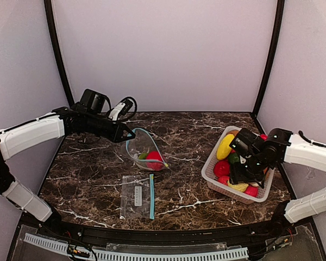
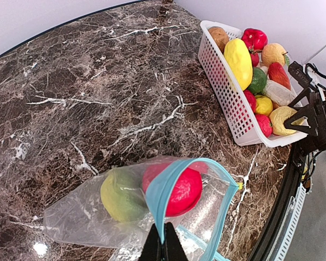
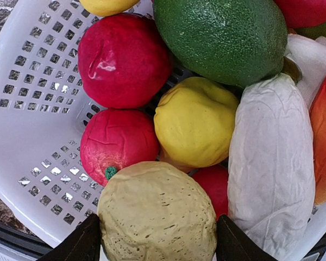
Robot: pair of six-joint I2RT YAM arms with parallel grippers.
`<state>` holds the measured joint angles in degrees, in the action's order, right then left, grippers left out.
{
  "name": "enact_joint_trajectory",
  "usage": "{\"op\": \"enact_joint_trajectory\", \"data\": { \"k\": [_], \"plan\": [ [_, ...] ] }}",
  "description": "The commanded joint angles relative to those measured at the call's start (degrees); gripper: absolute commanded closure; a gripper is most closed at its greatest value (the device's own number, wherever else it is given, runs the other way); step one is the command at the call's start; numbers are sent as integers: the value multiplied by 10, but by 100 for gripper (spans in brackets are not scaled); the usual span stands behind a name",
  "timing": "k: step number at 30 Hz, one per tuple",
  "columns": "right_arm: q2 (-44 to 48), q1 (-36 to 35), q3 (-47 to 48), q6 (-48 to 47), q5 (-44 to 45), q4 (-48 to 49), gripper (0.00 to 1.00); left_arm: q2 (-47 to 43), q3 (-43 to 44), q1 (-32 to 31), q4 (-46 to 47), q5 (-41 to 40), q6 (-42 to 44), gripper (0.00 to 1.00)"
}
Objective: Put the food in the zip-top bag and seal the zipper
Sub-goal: Pick up the fake fruit from the bin, then place the fake fruit in the zipper food storage bag.
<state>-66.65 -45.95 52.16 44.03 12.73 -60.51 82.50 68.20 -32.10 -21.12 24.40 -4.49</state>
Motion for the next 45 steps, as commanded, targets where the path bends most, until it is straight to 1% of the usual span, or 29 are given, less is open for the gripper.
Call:
{"op": "enact_joint_trajectory", "data": {
  "k": [1, 9, 13, 16, 20, 24, 28, 32, 38, 45],
  "plan": [
    [-1, 5, -4, 2, 0, 8, 34, 1, 13, -1, -12, 4, 5, 99],
    [11, 5, 9, 0, 5, -2, 37, -1, 13, -1, -12, 3, 6, 99],
    [21, 5, 50, -10, 20, -28, 38, 0, 13, -1, -13, 3, 6, 99],
    [28, 5, 84, -30, 27, -30, 38, 0, 14, 0, -13, 3, 5, 99],
    [23, 5, 137, -62, 14, -1, 41, 1, 13, -1, -13, 4, 5, 100],
    [-1, -6, 189, -95, -44, 90, 44, 2, 14, -1, -13, 4, 5, 99],
    [-52, -51, 241, -124, -74, 192, 45, 3, 13, -1, -13, 4, 6, 99],
    [-131, -91, 297, -152, -90, 261, 45, 3, 14, 0, -14, 4, 5, 99],
    [-246, -122, 370, -180, -140, 321, 45, 2, 14, -1, -14, 4, 5, 99],
    [-325, -130, 427, -186, -179, 343, 45, 4, 14, -1, -15, 6, 5, 99]
  ]
}}
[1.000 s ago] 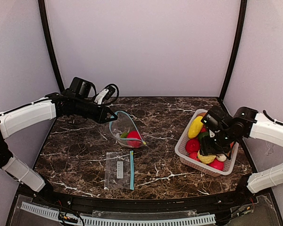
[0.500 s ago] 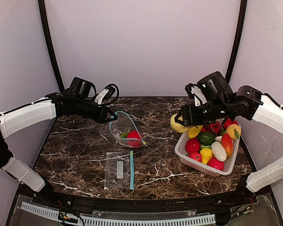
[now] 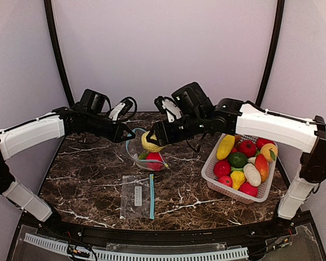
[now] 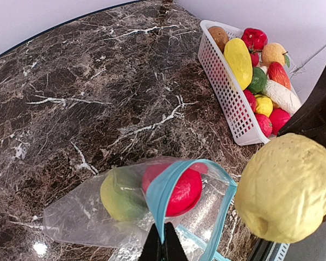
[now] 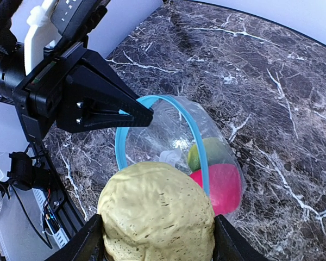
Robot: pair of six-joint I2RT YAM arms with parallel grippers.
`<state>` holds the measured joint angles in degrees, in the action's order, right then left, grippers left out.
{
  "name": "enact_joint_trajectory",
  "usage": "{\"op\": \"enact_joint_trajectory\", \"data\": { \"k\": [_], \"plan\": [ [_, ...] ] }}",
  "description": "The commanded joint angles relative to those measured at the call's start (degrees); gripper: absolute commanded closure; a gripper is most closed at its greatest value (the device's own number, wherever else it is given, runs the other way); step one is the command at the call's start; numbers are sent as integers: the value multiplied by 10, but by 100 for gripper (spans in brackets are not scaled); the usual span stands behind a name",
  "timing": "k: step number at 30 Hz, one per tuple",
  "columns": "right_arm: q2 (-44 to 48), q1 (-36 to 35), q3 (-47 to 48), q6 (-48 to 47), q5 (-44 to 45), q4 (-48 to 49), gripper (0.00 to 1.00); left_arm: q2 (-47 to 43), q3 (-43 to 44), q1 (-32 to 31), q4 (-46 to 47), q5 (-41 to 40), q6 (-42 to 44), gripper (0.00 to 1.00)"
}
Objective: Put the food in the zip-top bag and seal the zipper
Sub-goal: Place the fake fruit in the zipper food storage bag.
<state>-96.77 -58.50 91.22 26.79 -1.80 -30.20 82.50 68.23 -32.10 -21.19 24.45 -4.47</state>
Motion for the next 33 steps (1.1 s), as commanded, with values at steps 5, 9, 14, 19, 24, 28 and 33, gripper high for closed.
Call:
{"op": "enact_joint_trajectory", "data": {
  "k": [5, 9, 14, 19, 24, 28, 33],
  "plan": [
    [-67, -6, 69, -15, -47, 37, 45, 6, 14, -1, -14, 7, 3, 99],
    [-102, -6, 102, -10, -24, 0, 44, 6, 14, -1, -14, 7, 4, 99],
    [-133, -10, 143, -10, 13, -47, 42, 6, 14, -1, -14, 5, 4, 99],
    [-177, -17, 204, -6, 82, -113, 39, 8, 14, -1, -15, 4, 5, 99],
    [-204, -18, 231, -6, 83, -125, 26, 7, 14, -1, -14, 6, 7, 99],
    [-202, -19, 234, -7, 84, -124, 18, 7, 15, -1, -17, 1, 7, 99],
    [-183, -19, 218, -10, 87, -116, 17, 6, 16, -1, -19, -10, 9, 99]
  ]
}}
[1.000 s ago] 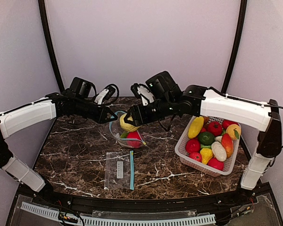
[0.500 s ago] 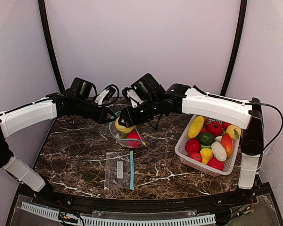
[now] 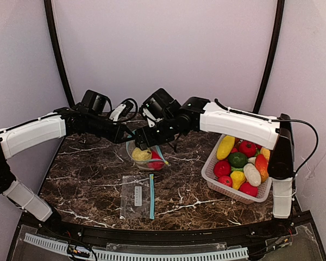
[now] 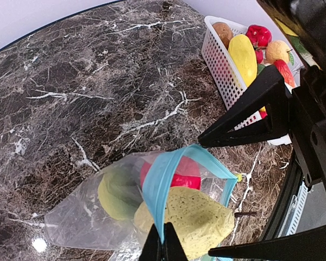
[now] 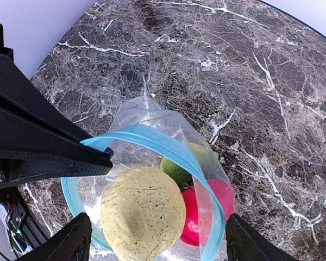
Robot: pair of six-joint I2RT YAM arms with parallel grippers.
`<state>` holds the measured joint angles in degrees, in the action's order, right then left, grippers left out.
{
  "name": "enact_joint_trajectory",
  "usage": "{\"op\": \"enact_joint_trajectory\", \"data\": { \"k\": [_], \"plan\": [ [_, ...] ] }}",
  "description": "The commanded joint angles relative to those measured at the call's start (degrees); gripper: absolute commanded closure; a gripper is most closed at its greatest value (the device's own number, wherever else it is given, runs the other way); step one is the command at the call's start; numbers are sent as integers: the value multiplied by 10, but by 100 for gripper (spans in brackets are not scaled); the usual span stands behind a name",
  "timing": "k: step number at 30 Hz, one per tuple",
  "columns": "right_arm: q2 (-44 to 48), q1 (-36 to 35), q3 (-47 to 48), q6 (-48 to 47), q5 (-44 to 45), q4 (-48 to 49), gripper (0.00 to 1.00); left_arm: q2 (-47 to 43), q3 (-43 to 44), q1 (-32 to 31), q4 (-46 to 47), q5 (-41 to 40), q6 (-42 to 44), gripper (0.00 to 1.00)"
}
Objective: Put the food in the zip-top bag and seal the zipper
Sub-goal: Place the fake fruit in the zipper food storage bag, then adjust the zipper food storage bag at the center of the board.
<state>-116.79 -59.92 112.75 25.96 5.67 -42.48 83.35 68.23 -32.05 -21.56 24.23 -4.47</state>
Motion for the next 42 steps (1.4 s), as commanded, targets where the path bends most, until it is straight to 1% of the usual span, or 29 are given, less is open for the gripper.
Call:
{"op": "enact_joint_trajectory", "data": {
  "k": [1, 6, 11, 18, 20, 27, 31, 33, 35, 38, 40, 42],
  "plan": [
    [22, -5, -4, -1, 13, 8, 18, -5, 16, -1, -16, -11, 9, 99],
    [55, -5, -49, 8, 32, 14, 20, -16, 16, -1, -21, -45, 18, 99],
    [59, -5, -79, 15, 38, 12, 28, -15, 18, -1, -24, -44, 19, 99],
    [30, -2, -74, 8, 32, 13, 42, -14, 19, -1, -25, -40, 19, 99],
    [26, 1, -70, 5, 27, 13, 51, -14, 20, -1, -26, -41, 21, 99],
    [24, 4, -59, -6, 3, 14, 75, -19, 22, -1, -32, -46, 26, 99],
    [26, 5, -56, -9, -13, 14, 99, -20, 26, -1, -40, -59, 32, 99],
    [32, 6, -54, -8, -21, 14, 100, -20, 30, -1, -48, -87, 37, 99],
    [43, 4, -55, -7, -34, 21, 100, -20, 36, -1, -63, -138, 49, 99],
    [62, 4, -67, -4, -70, 47, 100, -12, 45, -6, -94, -242, 78, 99],
    [70, 5, -83, 0, -91, 72, 100, -5, 53, -13, -108, -283, 90, 99],
    [70, 7, -92, 8, -107, 89, 100, 1, 56, -21, -114, -296, 98, 99]
  ]
}}
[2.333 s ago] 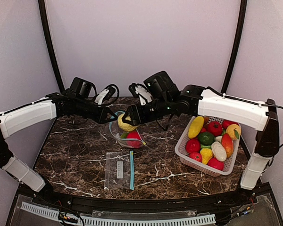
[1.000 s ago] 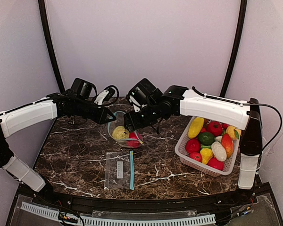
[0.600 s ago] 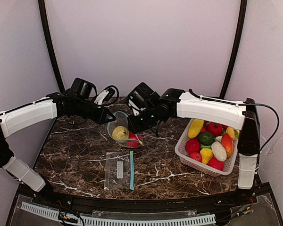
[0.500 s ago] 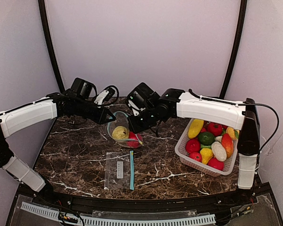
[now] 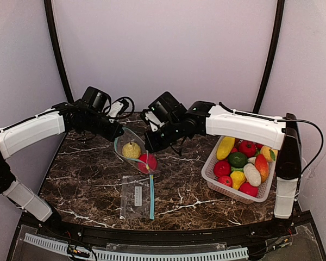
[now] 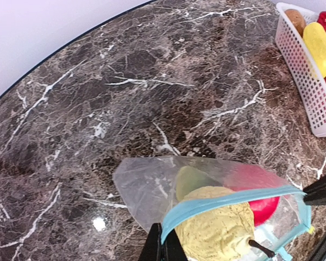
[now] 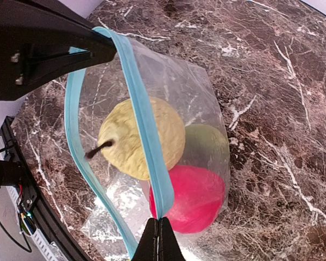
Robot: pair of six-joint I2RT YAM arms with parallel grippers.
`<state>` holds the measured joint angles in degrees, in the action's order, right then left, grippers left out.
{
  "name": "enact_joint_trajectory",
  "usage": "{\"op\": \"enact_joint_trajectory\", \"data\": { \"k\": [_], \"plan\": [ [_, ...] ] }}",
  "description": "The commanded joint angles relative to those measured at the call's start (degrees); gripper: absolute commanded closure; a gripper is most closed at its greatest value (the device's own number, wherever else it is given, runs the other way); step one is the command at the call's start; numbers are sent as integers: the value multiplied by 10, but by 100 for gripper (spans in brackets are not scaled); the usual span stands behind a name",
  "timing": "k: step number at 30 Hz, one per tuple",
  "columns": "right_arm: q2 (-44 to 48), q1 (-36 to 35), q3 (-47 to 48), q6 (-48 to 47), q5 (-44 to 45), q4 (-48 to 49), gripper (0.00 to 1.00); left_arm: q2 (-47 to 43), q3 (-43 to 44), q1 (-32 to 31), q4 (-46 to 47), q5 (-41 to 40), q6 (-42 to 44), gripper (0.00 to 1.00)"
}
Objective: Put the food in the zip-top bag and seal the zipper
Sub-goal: Adjust the zipper food storage bag at the center of the board.
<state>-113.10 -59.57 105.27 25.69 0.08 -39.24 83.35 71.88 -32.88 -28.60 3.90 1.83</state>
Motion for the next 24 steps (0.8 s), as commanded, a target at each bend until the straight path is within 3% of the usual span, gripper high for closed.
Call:
{"op": "enact_joint_trajectory", "data": {
  "k": [1, 6, 10, 11, 14, 16, 24],
  "plan": [
    [31, 5, -20, 18, -53, 60, 100, 3, 20, -16, -43, -93, 35, 99],
    [44, 20, -62, 50, -58, 95, 100, 11, 20, -20, -38, -32, 21, 97],
    [71, 34, -113, 74, -70, 150, 100, 17, 20, -20, -32, 21, 5, 87],
    [76, 36, -121, 77, -68, 156, 100, 18, 20, -20, -31, 29, 3, 82],
    [82, 40, -133, 81, -60, 162, 100, 23, 23, -18, -35, 40, -5, 40],
    [81, 41, -135, 82, -61, 162, 100, 27, 26, -15, -39, 48, -11, 25],
    [83, 42, -134, 82, -49, 162, 100, 38, 35, 12, -70, 99, -55, 3]
  ]
}}
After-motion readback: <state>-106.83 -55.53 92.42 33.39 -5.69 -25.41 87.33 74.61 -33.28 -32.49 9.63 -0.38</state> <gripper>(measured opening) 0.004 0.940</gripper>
